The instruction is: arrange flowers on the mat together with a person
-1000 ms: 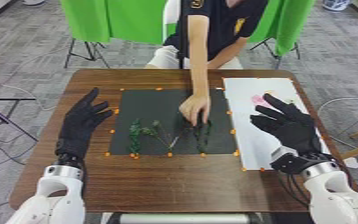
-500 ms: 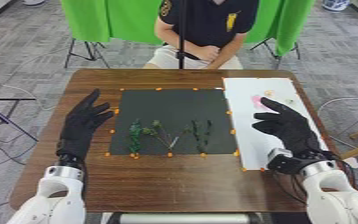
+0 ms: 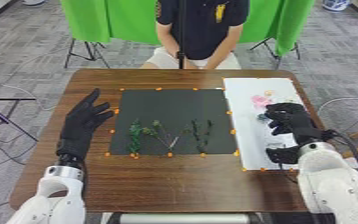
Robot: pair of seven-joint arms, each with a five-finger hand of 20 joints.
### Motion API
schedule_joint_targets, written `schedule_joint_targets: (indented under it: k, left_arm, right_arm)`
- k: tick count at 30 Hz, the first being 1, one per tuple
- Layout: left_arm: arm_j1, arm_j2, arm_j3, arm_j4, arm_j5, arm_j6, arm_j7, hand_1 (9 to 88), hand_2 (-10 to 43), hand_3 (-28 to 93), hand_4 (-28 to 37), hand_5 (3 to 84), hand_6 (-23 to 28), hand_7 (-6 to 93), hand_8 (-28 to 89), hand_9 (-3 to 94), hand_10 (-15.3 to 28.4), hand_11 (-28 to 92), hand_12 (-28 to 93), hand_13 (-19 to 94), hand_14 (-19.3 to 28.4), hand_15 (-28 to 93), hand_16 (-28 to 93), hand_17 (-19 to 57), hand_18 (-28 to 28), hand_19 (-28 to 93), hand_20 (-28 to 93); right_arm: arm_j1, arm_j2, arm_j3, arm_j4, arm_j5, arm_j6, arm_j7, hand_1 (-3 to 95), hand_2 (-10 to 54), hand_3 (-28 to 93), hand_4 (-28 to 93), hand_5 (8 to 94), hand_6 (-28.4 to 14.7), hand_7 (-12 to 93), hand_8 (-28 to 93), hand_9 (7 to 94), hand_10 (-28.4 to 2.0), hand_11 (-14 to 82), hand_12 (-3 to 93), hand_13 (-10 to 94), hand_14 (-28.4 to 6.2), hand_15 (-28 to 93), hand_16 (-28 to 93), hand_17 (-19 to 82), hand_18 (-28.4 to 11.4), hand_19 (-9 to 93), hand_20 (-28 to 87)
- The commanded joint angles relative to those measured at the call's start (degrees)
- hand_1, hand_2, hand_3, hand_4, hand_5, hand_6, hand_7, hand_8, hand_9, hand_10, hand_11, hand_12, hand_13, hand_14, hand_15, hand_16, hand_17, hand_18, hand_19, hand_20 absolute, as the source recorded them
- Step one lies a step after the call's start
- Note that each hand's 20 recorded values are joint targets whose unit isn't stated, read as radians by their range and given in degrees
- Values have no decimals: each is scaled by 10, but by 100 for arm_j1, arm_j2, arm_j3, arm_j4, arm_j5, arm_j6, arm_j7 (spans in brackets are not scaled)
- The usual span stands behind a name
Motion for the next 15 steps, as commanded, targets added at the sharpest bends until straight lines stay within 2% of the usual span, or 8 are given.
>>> schedule_joint_targets:
  k: [1, 8, 9, 10, 15]
  left_arm:
    - [-26, 76, 58, -32, -72, 52, 40, 200, 80, 775, -283, 334, 41, 113, -97, 354, 187, 254, 84, 256, 261, 499, -102, -88, 236, 464, 118]
    - [-82, 47, 46, -27, -31, 2, 35, 201, 79, 776, -283, 333, 41, 113, -97, 354, 186, 254, 83, 256, 261, 500, -102, -88, 236, 465, 117]
    - [-71, 63, 52, -38, -45, 30, 56, 201, 79, 776, -283, 333, 41, 112, -97, 354, 186, 254, 83, 256, 261, 499, -102, -88, 236, 465, 117]
    - [-98, 39, 55, -24, -22, 1, 21, 201, 79, 775, -283, 333, 41, 112, -97, 354, 186, 254, 83, 256, 261, 499, -102, -88, 236, 465, 117]
    - [-145, 75, 102, -9, -59, 11, 53, 201, 79, 775, -283, 333, 41, 112, -96, 354, 186, 255, 84, 255, 262, 500, -102, -88, 236, 465, 117]
  right_arm:
    - [633, 271, -535, 420, -977, -154, 447, 315, -61, 762, -226, 516, 8, 198, -135, 632, -162, 432, 184, 631, -135, 626, 117, 260, -237, 756, 187]
    - [1342, 493, -1334, 1003, -1854, -421, 788, 322, -66, 759, -221, 517, 8, 192, -131, 641, -158, 420, 184, 646, -133, 618, 122, 264, -237, 768, 166]
    - [1470, 502, -1451, 1103, -1963, -480, 810, 324, -68, 759, -220, 518, 9, 191, -131, 643, -157, 419, 183, 646, -133, 618, 124, 264, -237, 769, 163]
    - [1547, 548, -1569, 1171, -2059, -453, 873, 325, -69, 758, -220, 518, 9, 191, -131, 643, -157, 418, 184, 647, -132, 617, 124, 264, -237, 770, 160]
    - [1998, 637, -2085, 1554, -2504, -525, 1047, 333, -76, 768, -216, 524, 9, 193, -130, 647, -158, 413, 184, 652, -130, 611, 126, 264, -237, 773, 147]
